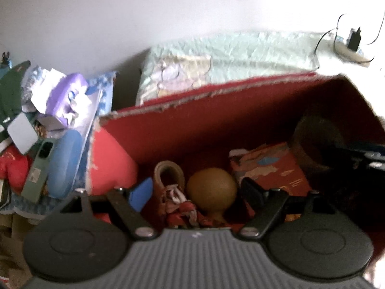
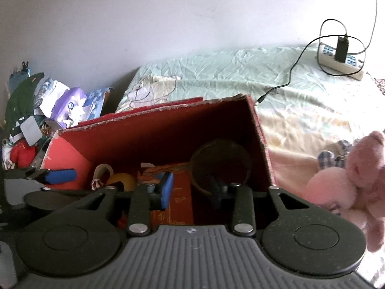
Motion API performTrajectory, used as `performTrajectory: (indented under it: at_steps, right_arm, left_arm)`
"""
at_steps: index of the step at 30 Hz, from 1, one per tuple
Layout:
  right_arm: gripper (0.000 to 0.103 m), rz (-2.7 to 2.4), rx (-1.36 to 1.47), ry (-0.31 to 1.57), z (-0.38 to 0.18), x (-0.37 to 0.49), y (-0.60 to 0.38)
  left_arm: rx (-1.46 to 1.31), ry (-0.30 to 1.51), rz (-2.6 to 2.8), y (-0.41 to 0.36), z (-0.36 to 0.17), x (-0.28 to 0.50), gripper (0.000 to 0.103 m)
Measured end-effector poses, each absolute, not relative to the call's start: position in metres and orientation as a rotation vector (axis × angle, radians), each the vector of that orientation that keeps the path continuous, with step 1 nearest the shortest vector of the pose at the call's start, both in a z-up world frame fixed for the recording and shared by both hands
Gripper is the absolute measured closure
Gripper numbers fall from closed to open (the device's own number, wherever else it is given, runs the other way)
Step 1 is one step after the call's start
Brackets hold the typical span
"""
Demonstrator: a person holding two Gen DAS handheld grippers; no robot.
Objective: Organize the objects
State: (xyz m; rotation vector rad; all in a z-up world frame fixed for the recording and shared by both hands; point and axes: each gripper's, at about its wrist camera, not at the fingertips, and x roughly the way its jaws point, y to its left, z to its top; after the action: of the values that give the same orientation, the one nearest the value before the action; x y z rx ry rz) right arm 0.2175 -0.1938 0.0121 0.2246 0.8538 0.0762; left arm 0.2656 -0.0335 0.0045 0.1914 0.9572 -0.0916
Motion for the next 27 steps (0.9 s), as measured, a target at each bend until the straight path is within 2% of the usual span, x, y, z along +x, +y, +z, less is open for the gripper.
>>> performTrajectory:
  at_steps: [19, 27]
  right_arm:
    - [0.047, 0.120, 0.153, 0.780, 0.050, 0.157, -0.206]
    - [0.045, 0.175, 0.138, 0.796, 0.055, 0.130, -0.221]
  left_arm:
    - [0.144, 0.952, 0.032, -0.056, 0.054, 0.185, 0.017]
    - [0.086, 0.998, 0.097, -0.069, 0.055, 0.150, 0.015]
